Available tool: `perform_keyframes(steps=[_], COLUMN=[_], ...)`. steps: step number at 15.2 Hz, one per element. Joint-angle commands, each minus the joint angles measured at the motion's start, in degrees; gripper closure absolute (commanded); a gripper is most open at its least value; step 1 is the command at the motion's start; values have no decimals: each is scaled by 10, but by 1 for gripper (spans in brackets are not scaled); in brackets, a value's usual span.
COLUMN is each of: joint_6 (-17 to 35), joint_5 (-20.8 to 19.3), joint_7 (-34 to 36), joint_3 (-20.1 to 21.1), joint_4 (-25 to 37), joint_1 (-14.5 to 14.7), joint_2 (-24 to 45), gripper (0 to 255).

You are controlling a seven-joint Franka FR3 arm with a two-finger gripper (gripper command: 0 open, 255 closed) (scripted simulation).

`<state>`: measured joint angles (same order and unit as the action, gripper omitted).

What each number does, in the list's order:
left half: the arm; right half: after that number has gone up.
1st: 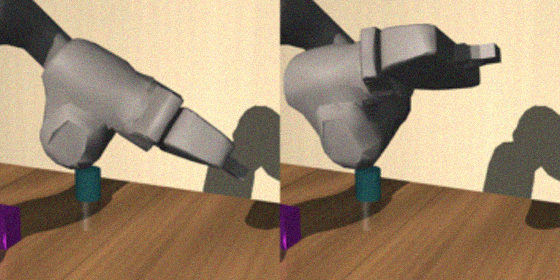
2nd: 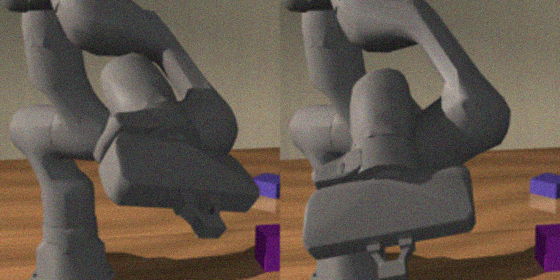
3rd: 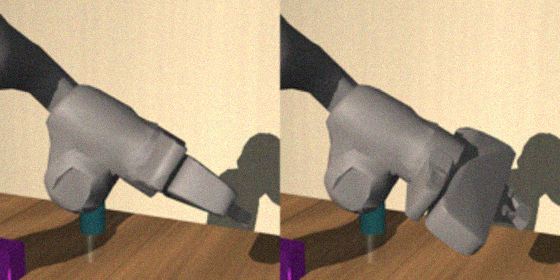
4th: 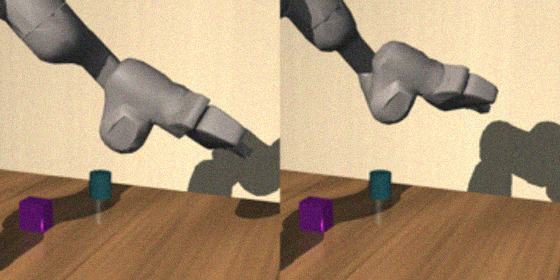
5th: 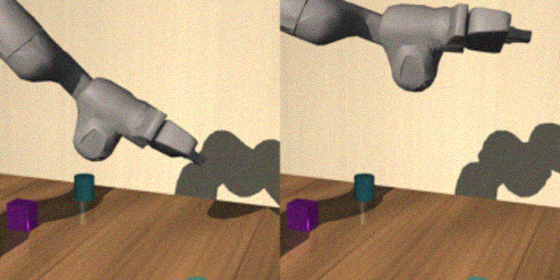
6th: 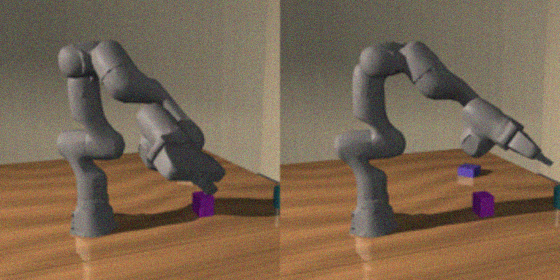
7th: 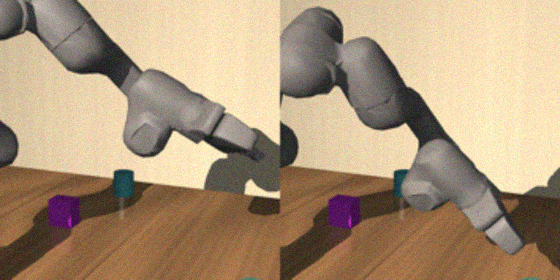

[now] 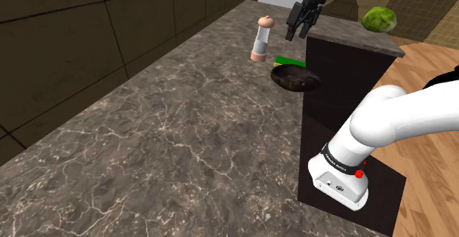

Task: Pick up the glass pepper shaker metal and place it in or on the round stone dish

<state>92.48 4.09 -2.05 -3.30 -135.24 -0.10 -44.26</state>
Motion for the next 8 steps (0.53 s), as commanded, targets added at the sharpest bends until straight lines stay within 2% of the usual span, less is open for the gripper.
perform_keyframes(steps=[1,8], joint_6=[0,20], joint_5=[0,-9], joint_7=[0,-95], joint_3=[0,-66], joint_4=[0,121], joint_1=[0,5], joint_2=[0,151], gripper=[0,0])
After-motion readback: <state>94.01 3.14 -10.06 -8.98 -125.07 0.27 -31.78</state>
